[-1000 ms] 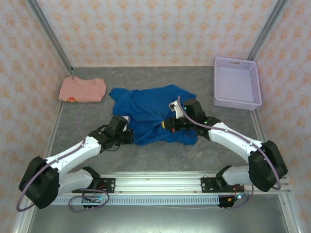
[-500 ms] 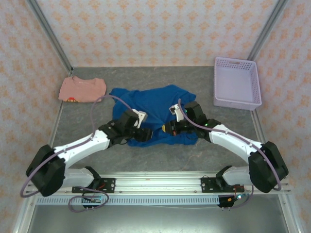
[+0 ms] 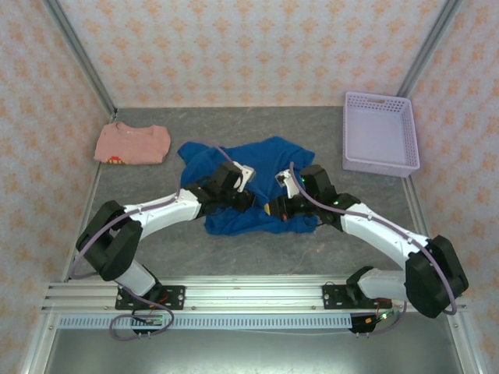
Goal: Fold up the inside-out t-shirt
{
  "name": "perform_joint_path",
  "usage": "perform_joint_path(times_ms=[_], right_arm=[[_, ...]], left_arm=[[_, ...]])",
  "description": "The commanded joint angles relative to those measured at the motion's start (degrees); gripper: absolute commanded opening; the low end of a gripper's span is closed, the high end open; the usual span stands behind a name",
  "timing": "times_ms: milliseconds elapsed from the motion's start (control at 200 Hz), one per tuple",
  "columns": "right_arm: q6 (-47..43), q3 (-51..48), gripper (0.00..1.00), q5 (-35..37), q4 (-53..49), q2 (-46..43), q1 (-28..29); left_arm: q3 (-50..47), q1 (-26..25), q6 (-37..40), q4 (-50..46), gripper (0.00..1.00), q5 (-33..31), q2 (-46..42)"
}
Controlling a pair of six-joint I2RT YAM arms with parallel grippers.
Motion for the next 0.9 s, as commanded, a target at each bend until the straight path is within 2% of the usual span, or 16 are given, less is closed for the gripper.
perform_joint_path(times_ms=[0,75,150,230,330,445,615,776,896], right_arm=[[-5.1,1.6,0.0,3.3,-4.9,-1.6,-0.4],[-4.6,4.1,0.0,13.2,-8.6,-1.6,-0.4],[-1.9,7.2,0.0,24.7,-12.9,-1.6,-0.4],[0.8,10.4,0.04,32.8,-17.6,-0.9,-0.4],[-0.5,11.4,0.15,32.0,-19.1,-1.1,0.7],[-5.9,9.6,0.36,27.4,-17.1,-5.2,4.5],[-12.2,6.2,0.59,25.5,-13.4,-12.0,12.2],[-11.3,5.4,0.68,24.6,-8.0,-9.7,13.6],[-9.3,7.6,0.72,33.0,-4.3,-2.4,13.6]], left_arm=[[1.9,1.5,-1.5,0.0,0.05,5.5,-0.3],[1.4,2.1,-3.2,-1.6,0.0,10.4,-4.5],[1.6,2.2,-5.2,-5.1,0.0,16.1,-9.7],[0.5,2.2,-8.6,-6.0,0.0,22.6,-15.4],[0.3,2.2,-11.2,-8.2,0.0,26.9,-19.9],[1.8,2.4,-10.2,-13.9,0.0,24.2,-22.3],[3.0,2.5,-10.2,-15.1,0.0,25.0,-22.5],[3.3,2.5,-9.9,-15.6,0.0,25.0,-22.3],[3.1,2.5,-9.2,-16.0,0.0,25.3,-22.9]])
